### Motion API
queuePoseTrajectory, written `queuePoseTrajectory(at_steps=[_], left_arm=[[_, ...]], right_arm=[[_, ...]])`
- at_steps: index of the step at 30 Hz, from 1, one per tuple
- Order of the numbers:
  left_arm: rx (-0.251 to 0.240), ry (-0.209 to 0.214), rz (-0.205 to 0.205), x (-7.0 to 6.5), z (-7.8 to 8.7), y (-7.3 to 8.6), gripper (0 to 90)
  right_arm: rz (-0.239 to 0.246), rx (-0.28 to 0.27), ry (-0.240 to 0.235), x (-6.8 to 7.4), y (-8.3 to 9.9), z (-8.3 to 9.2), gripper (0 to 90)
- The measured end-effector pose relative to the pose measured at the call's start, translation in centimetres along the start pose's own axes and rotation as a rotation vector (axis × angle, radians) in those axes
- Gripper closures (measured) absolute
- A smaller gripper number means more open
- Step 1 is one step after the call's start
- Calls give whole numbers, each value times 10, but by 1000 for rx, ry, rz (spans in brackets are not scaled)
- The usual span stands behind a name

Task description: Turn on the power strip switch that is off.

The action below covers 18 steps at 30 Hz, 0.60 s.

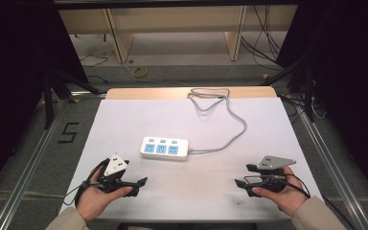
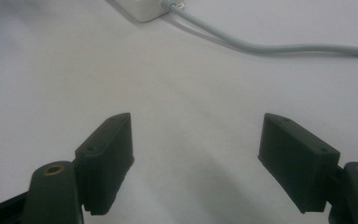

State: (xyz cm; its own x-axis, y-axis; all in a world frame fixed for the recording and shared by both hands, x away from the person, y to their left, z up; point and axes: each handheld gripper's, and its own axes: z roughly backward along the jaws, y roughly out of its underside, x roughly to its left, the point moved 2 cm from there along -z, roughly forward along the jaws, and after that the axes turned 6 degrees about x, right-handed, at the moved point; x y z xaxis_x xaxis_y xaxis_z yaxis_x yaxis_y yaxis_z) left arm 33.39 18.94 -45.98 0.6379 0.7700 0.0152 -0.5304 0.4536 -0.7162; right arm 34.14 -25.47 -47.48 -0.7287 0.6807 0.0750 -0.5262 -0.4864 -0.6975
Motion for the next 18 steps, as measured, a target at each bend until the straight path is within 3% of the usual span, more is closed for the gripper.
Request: queuePoseTrajectory(at_steps=[6, 9, 10, 11, 12, 13, 14, 17, 18], left_arm=[[-3, -16, -21, 0, 0, -2, 174], [-17, -44, -32, 0, 2, -4, 334], [-25, -51, -31, 0, 4, -4, 334], [-31, -63, -27, 0, 5, -5, 461], [-38, -78, -20, 1, 5, -5, 519], [-38, -87, -24, 1, 6, -5, 519], [-42, -94, -25, 2, 6, -6, 639], [-42, -84, -9, 5, 7, -7, 727], [-45, -71, 3, 6, 7, -8, 804]], right_arm=[[-1, -1, 4, 0, 1, 1, 264], [-1, 0, 6, 1, 1, 1, 264], [-1, 0, 6, 1, 1, 1, 264], [-1, 0, 6, 1, 0, 0, 264], [1, 2, 5, 1, 1, 0, 264], [1, 2, 5, 1, 1, 0, 264], [-1, 2, 5, 1, 0, 0, 265], [-1, 1, 5, 1, 0, 0, 265], [1, 3, 6, 1, 0, 0, 265]])
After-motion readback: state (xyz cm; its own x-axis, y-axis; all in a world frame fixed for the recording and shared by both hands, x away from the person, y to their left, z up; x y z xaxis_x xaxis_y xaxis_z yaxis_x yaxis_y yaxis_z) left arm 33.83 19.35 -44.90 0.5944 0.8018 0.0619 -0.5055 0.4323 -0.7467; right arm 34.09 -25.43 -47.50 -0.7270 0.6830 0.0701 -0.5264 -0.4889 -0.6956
